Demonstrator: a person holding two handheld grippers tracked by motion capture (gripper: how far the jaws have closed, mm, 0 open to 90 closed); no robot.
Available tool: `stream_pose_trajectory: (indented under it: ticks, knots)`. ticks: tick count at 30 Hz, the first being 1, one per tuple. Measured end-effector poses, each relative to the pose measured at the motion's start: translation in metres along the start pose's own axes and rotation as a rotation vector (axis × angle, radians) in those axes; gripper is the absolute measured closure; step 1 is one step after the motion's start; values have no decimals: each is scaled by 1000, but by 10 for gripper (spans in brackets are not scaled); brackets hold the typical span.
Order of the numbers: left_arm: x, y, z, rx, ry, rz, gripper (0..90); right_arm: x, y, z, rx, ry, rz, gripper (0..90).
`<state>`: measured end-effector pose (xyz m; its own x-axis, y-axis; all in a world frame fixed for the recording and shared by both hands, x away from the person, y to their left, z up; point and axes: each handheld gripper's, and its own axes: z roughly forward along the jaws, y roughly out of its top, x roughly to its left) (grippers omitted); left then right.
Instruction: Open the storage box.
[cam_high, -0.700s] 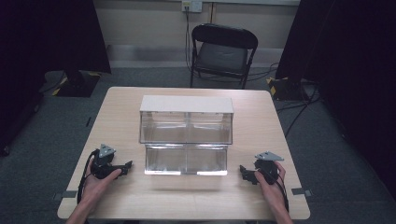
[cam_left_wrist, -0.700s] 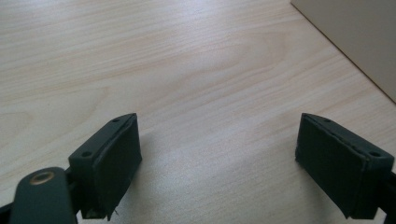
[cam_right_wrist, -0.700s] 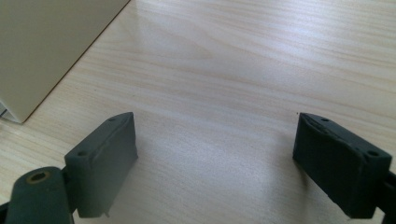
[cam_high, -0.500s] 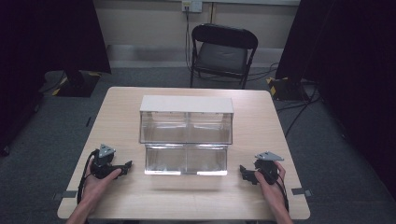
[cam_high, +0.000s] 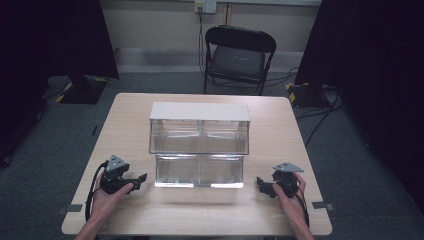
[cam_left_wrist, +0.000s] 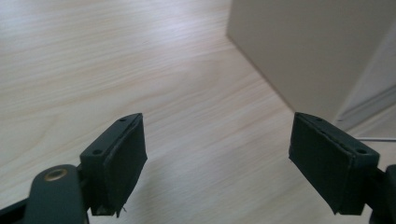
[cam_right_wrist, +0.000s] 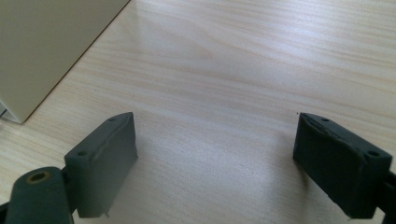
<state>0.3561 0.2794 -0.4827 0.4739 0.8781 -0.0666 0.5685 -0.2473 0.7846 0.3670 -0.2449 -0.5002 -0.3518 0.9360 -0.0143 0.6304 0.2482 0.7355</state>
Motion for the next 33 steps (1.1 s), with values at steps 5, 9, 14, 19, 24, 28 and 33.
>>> stream_pose_trajectory:
  ticks: [5,9,14,19,24,28,33]
  knots:
    - [-9,4,-8,-35,-33,32,182,0,0,0,0,0,0,127]
    - [-20,6,-14,-44,-73,55,177,0,0,0,0,0,0,127]
    - [-31,9,-22,-58,-109,78,176,0,0,0,0,0,0,127]
    - [-38,9,-23,-57,-95,105,213,0,0,0,0,0,0,127]
    - [-37,-3,-37,-54,-140,108,170,0,0,0,0,0,0,127]
    - [-44,-1,-40,-77,-162,117,163,0,0,0,1,1,0,124]
    - [-53,0,-30,-48,-197,155,161,0,0,0,1,1,0,122]
